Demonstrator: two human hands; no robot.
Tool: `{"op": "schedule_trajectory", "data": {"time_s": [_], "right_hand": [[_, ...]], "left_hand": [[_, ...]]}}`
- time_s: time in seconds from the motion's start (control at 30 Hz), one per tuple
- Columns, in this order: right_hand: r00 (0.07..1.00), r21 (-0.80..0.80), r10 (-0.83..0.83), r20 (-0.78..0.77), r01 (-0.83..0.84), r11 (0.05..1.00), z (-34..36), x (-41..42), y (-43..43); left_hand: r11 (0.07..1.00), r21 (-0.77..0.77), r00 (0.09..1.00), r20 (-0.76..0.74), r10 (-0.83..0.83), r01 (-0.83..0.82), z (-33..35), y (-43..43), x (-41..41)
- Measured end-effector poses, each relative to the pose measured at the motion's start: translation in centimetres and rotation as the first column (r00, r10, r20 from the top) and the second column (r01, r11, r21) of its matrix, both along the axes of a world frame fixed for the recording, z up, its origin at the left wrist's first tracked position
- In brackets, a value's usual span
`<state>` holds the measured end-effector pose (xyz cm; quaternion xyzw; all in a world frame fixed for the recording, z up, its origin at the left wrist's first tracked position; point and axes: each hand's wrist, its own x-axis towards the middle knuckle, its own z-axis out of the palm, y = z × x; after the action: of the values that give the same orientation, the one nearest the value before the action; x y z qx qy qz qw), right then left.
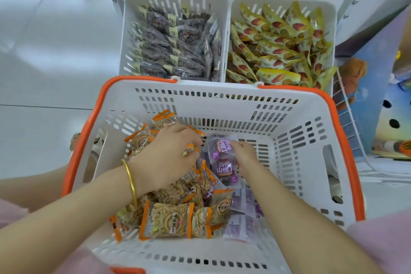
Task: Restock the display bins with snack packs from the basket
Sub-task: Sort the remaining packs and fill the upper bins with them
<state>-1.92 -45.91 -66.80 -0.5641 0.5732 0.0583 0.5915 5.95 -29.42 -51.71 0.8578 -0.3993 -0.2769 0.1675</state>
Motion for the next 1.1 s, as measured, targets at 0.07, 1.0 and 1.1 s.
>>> {"op": "schedule_trajectory", "data": {"time_s": [0.07, 1.0, 1.1], "right_hand": [[1.0, -0.049, 0.002, 0.007, -0.002, 0.999, 0.6, 0.0, 0.1], [0.742, 0.212, -0.134, 0.656, -0.01, 0.977, 20.4, -7.3, -4.1], [0.72, 0.153, -0.075, 0.69, -0.044, 0.987, 20.7, -6.8, -3.4]], "left_hand": [[1.0, 0.008, 1.0, 0.007, -0.001, 0.001, 0.0, -0.1, 0.1], [0.755, -0.24, 0.441, -0.895, 0.072, -0.61, 5.1, -4.2, -0.5], [0.726, -0.201, 0.339, -0.94, 0.046, -0.658, 5.5, -4.4, -0.6]]}}
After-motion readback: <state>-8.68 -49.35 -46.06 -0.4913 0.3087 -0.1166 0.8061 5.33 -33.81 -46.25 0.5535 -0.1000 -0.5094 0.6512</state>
